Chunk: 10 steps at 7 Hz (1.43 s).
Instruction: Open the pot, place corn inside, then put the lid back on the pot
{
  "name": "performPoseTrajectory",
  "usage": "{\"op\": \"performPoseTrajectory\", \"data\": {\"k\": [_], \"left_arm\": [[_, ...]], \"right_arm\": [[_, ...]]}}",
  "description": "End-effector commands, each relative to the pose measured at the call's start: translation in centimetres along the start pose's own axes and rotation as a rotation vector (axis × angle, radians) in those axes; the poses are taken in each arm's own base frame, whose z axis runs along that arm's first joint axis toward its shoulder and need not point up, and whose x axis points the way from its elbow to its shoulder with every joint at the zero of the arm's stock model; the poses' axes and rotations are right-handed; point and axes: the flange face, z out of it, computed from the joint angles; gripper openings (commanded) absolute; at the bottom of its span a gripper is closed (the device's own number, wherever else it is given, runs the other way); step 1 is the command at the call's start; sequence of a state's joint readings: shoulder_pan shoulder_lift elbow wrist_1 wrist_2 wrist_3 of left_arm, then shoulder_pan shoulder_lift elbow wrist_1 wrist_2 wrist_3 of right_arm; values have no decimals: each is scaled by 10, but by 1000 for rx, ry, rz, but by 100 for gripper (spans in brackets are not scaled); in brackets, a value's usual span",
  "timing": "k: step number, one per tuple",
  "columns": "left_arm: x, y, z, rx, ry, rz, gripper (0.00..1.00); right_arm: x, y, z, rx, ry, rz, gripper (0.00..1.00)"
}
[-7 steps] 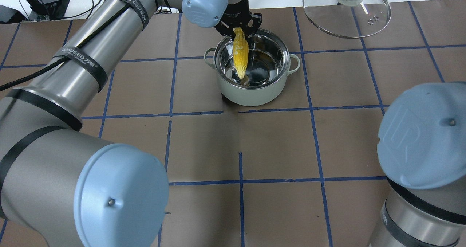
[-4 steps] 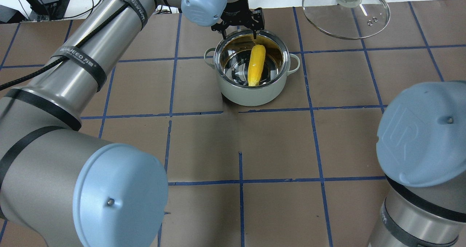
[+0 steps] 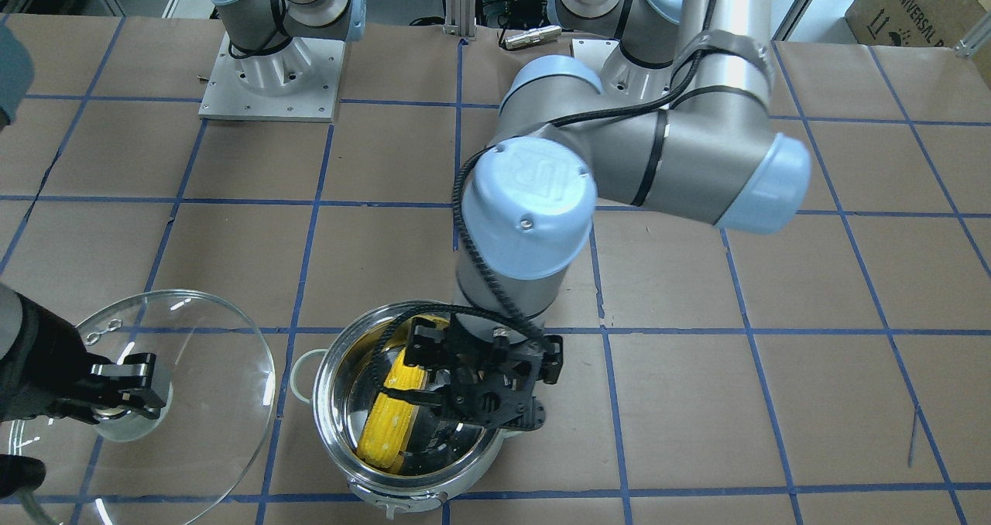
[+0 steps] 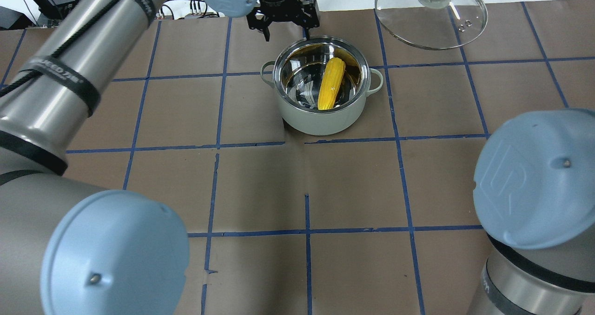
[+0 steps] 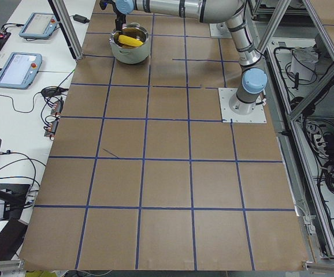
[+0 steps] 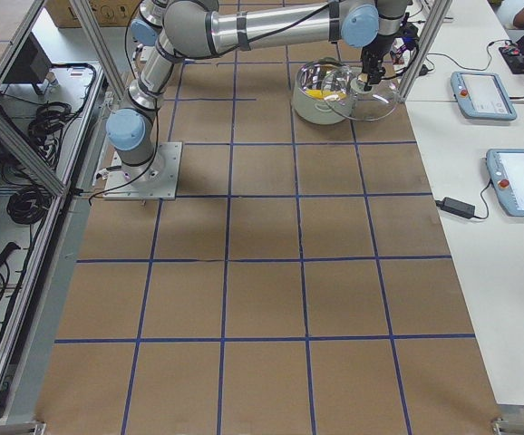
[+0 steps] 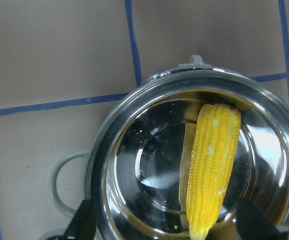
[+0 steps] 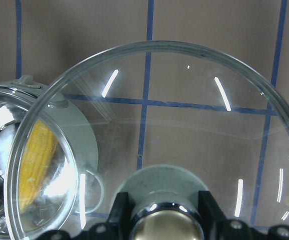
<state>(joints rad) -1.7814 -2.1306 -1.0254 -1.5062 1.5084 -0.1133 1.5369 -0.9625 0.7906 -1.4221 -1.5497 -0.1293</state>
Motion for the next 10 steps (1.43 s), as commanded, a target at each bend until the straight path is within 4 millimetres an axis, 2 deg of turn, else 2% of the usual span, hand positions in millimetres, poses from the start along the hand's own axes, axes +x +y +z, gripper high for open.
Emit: {"op": "performPoseTrajectory", "data": {"k": [1,2,3,4,5,6,7,9,10], "left_arm": [[-80,50,-48,-53,-19,-73,100],[-109,85,-55,-64,-66,-104,100],[-120,113,-61,-68,-118,-107,100],[-134,134,-74,-62,-127,-84,100],[-148,147,-79,-61,-119,-106,100],[-161,156,-76,-75,-115,-106,100],[-166,160,-84,-56,-110,-100,100],[-158,155,-112,2,-66,-96,100],[-162,150,-116,-25,-92,-97,100]], "right_arm": [[-71,17,2,-16,0,8,6],[-107,29,16,-12,9,19,6],[-137,46,36,16,4,22,6],[-150,64,51,45,0,8,6],[-154,77,63,48,-1,0,6],[-165,82,74,46,-1,-2,6],[-181,86,87,38,-1,-3,6],[-189,81,109,39,-3,12,6],[-200,79,119,48,-5,20,6]]}}
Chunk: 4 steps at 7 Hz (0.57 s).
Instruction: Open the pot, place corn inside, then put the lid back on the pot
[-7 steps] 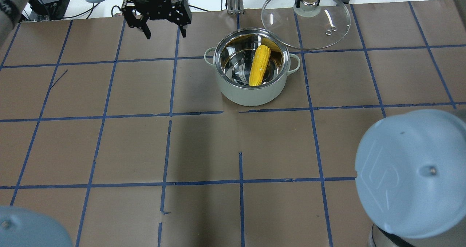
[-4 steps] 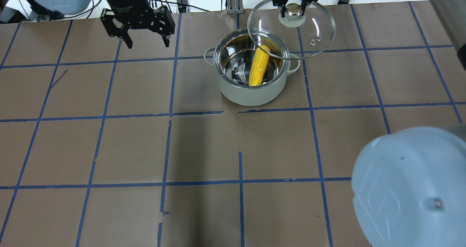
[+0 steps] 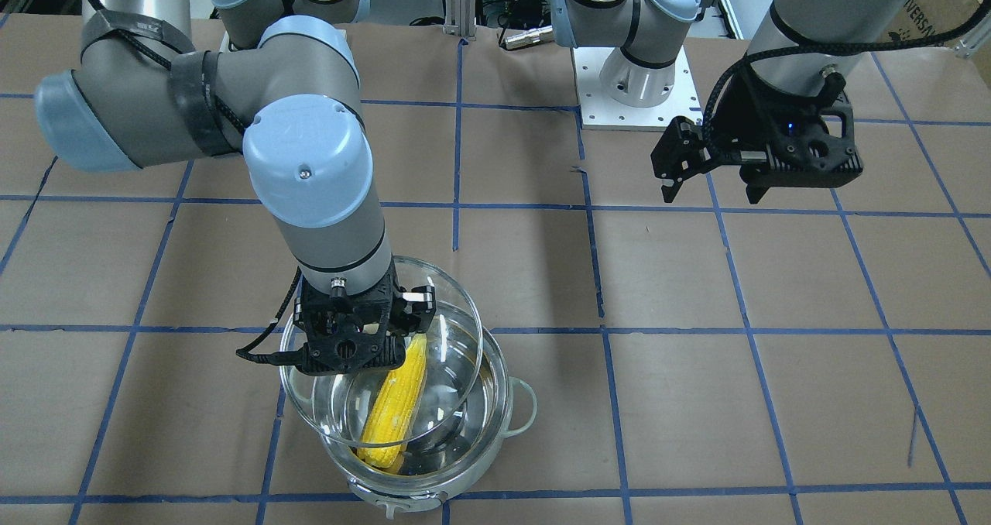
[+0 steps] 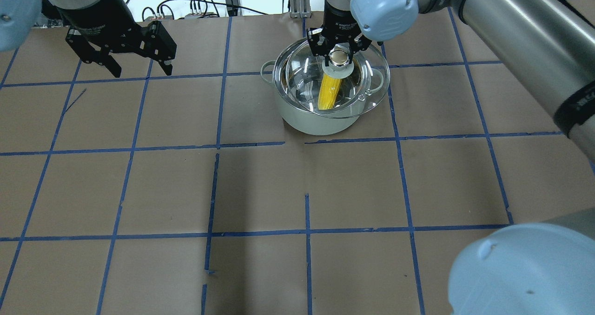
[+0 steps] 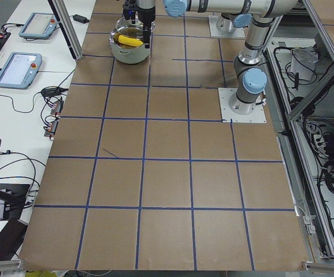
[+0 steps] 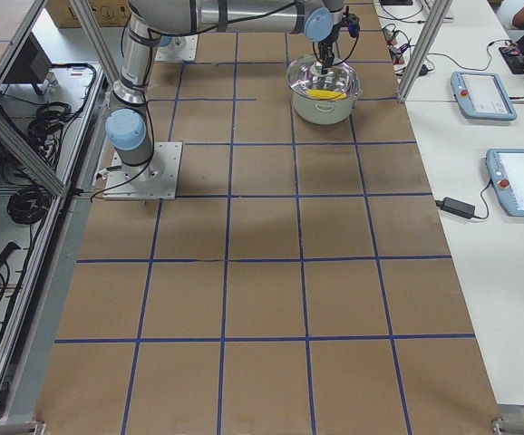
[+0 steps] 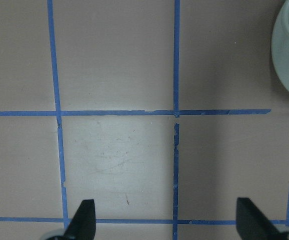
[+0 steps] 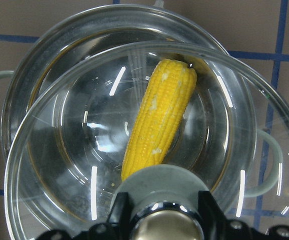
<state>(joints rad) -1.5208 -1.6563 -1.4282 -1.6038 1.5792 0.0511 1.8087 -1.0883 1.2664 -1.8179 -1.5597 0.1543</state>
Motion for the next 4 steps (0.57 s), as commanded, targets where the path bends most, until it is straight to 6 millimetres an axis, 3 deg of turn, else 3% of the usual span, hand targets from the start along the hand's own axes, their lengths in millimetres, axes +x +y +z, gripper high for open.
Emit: {"op": "performPoseTrajectory", "data": {"k": [1,4], "left_arm": [[-2,-5,-16,-16,-24,2,100],[-1,-3,-13,-20,-7,4,100]], "right_arm": [[-15,-4,20,10,-1,16,6],[-17,-8,30,15,-2,21,6]]}}
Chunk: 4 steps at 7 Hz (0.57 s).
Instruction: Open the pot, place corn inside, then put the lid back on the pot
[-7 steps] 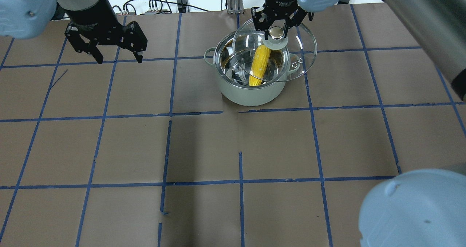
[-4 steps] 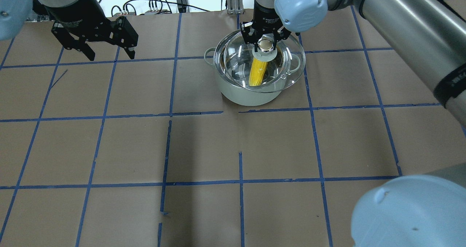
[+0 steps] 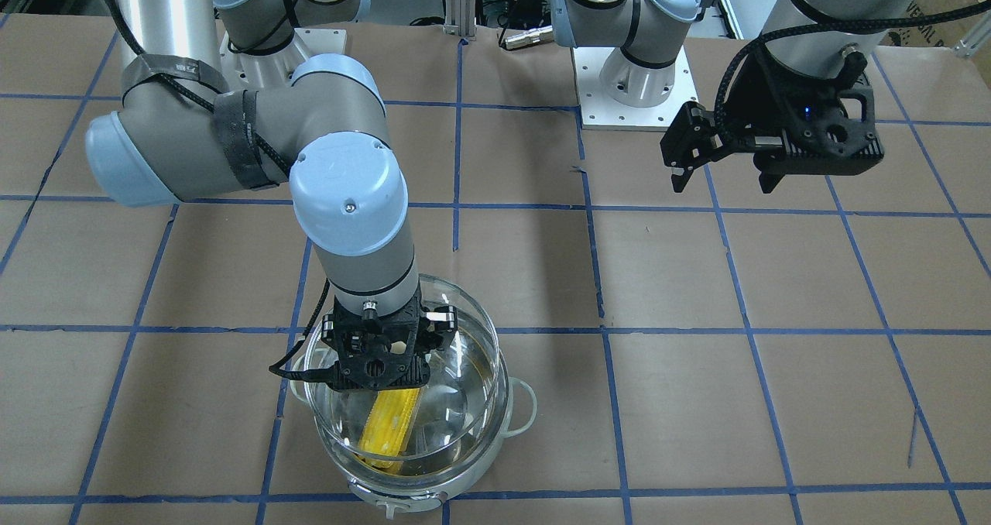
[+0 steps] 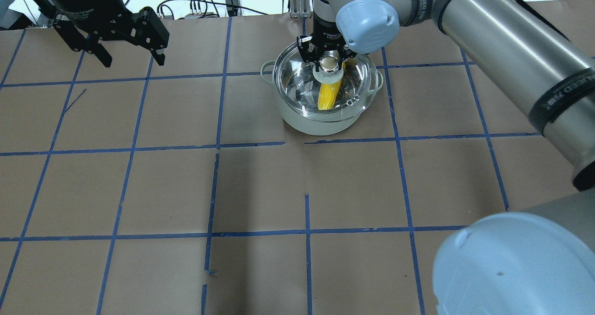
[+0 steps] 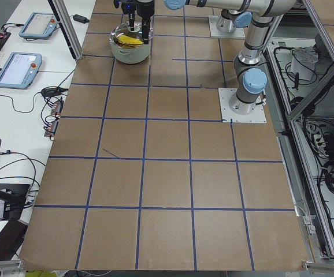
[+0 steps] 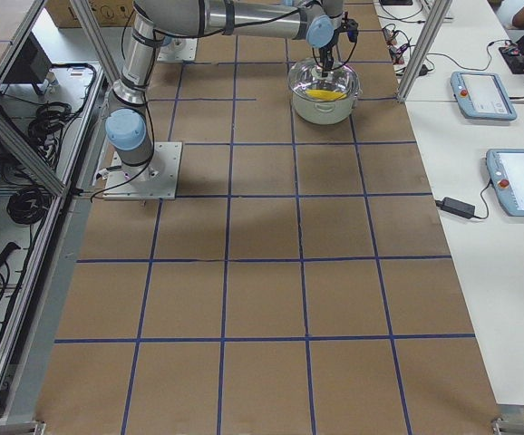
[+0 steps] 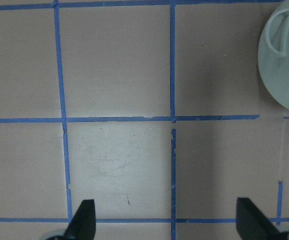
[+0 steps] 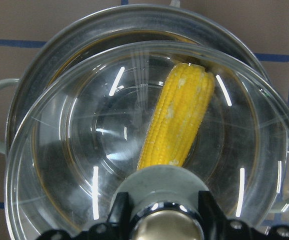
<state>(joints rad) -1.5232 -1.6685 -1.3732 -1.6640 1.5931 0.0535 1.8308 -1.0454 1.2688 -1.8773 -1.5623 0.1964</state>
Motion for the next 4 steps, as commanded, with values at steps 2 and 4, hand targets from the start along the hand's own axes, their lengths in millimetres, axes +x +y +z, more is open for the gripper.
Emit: {"op": "performPoseTrajectory", "data": {"k": [2,4], "left_arm": [[1,-1,3,-5,6,-1,100],[1,1,3,-6,6,-1,100]], "right_arm": [[-1,-3,3,9,-2,1,6],[-2,-5,3,15,-4,1,6]]}}
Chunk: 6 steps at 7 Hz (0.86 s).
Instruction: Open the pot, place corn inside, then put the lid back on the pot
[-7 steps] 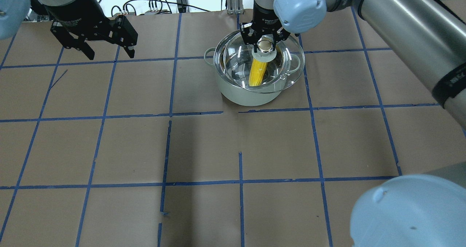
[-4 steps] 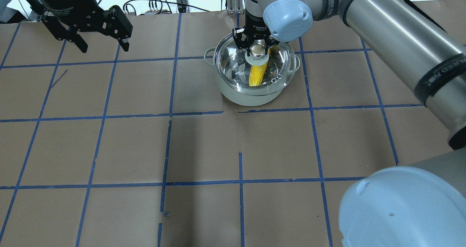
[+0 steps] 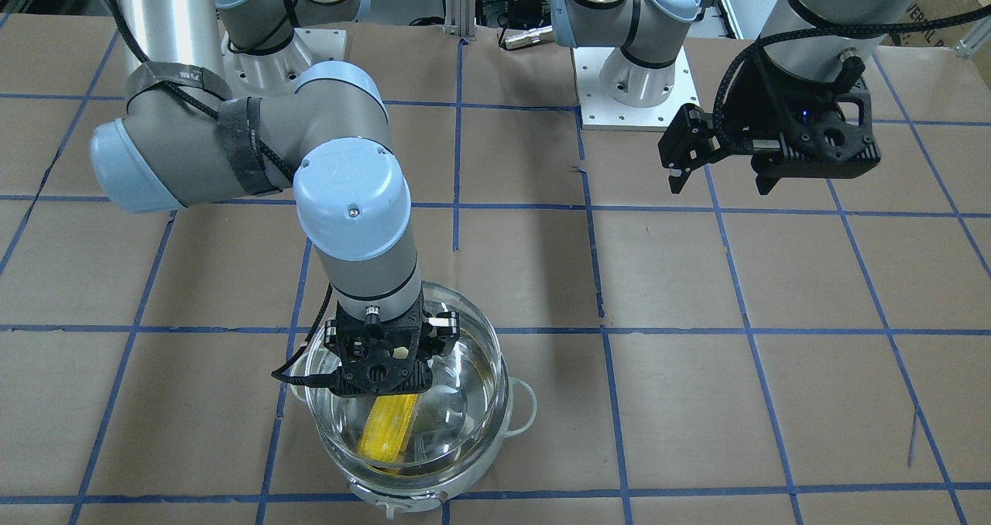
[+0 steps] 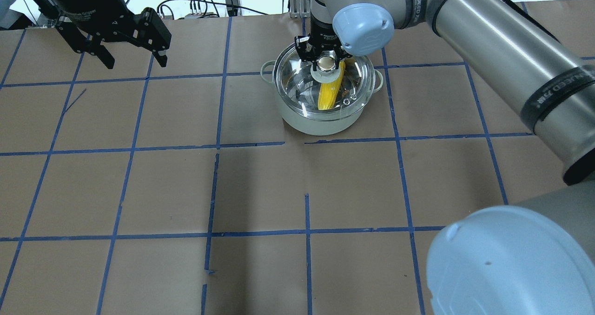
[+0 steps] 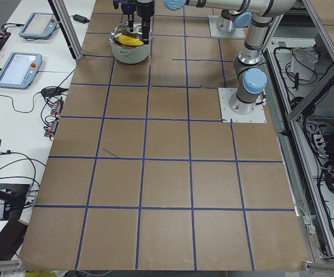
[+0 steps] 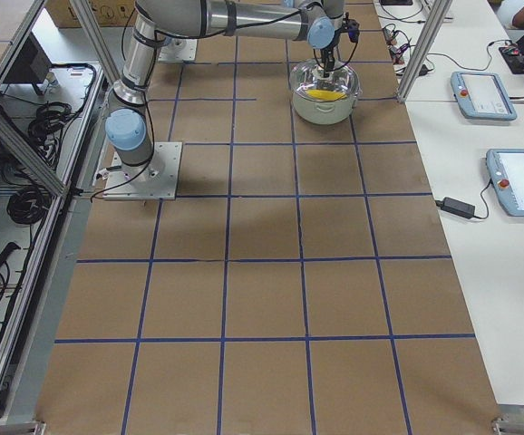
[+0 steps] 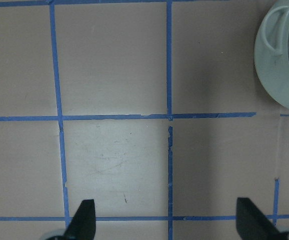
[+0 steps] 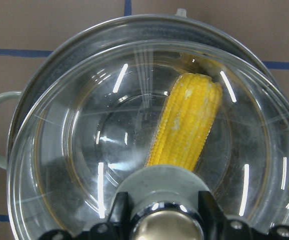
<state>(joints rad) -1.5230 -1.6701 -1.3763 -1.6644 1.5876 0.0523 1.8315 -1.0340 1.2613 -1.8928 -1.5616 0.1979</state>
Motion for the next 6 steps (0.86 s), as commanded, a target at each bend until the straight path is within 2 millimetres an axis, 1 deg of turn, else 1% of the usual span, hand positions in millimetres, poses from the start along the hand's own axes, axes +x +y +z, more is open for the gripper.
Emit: {"op": "performPoseTrajectory", "data": {"k": [1,3,5,6], "left_arm": [[0,1,1,-3,0,0,100],[0,1,2,-5,-1,0,100],[1,1,2,-3,-1,2,100],[1,1,2,-3,-1,2,100]], "right_arm": [[-4,0,-1,5,-2,-6,6],[-10,-2,-6,19,-2,4,6],[-11,-2,-4,16,-2,5,6],[-12,-3,2,8,-2,5,6]]}}
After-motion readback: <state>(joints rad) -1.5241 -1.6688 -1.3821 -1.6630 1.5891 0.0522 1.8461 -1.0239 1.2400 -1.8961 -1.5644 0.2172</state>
